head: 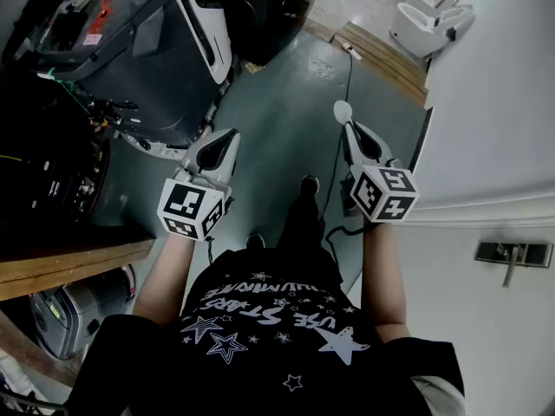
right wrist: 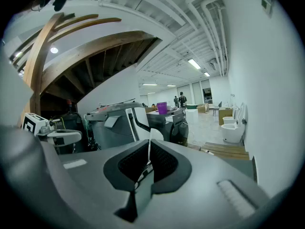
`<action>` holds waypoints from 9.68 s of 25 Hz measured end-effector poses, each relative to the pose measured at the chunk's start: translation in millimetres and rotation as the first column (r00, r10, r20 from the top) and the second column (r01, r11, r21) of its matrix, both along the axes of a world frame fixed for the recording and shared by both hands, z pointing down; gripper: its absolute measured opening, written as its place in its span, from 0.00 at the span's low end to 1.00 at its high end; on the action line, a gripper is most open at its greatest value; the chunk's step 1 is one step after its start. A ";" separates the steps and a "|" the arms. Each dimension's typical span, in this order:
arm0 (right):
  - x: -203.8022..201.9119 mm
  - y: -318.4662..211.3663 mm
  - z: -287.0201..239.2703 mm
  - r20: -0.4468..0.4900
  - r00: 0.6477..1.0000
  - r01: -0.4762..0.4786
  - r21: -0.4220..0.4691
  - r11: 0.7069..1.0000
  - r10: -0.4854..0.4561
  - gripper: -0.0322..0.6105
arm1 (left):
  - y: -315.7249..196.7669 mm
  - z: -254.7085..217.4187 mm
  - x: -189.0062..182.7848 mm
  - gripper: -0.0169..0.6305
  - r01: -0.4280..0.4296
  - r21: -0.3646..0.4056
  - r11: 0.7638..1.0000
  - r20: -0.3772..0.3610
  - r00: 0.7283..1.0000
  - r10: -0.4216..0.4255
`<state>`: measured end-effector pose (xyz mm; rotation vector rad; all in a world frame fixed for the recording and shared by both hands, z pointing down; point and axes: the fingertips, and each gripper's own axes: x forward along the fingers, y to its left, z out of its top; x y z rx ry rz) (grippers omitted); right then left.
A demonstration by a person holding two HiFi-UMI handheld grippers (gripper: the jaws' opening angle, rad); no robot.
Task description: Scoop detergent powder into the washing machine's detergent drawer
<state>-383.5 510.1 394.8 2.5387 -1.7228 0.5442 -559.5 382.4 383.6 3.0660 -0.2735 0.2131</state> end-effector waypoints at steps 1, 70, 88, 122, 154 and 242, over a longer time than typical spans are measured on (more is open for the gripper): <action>-4.0 3.5 0.0 0.001 1.000 -0.001 0.000 1.000 0.001 0.11 | 3.1 -0.9 -3.1 0.04 -0.002 0.002 1.000 -0.002 1.000 0.002; 396.2 -243.8 16.5 0.095 0.974 0.208 0.000 0.978 -0.207 0.11 | -207.8 -16.0 398.5 0.04 0.160 -0.025 0.987 -0.072 0.984 -0.162; 493.9 -468.6 -4.7 0.043 0.967 0.251 -0.010 0.968 -0.251 0.11 | -419.0 -15.2 482.2 0.04 0.226 -0.017 0.974 -0.081 0.970 -0.227; 569.4 -863.9 -96.2 -0.376 0.272 0.853 -0.331 0.403 -0.886 0.11 | -611.6 -23.6 551.5 0.04 0.740 0.064 0.669 -0.013 0.671 -0.741; 551.3 -914.2 -2.7 0.031 -0.485 0.203 -0.968 -0.146 -0.874 0.10 | -605.8 -1.9 550.9 0.04 0.856 0.074 0.511 0.030 0.510 -0.860; 522.6 -742.6 -37.9 0.649 0.111 0.960 0.126 0.250 -0.752 0.11 | -515.1 20.7 531.3 0.04 0.571 0.017 0.821 0.095 0.816 -0.570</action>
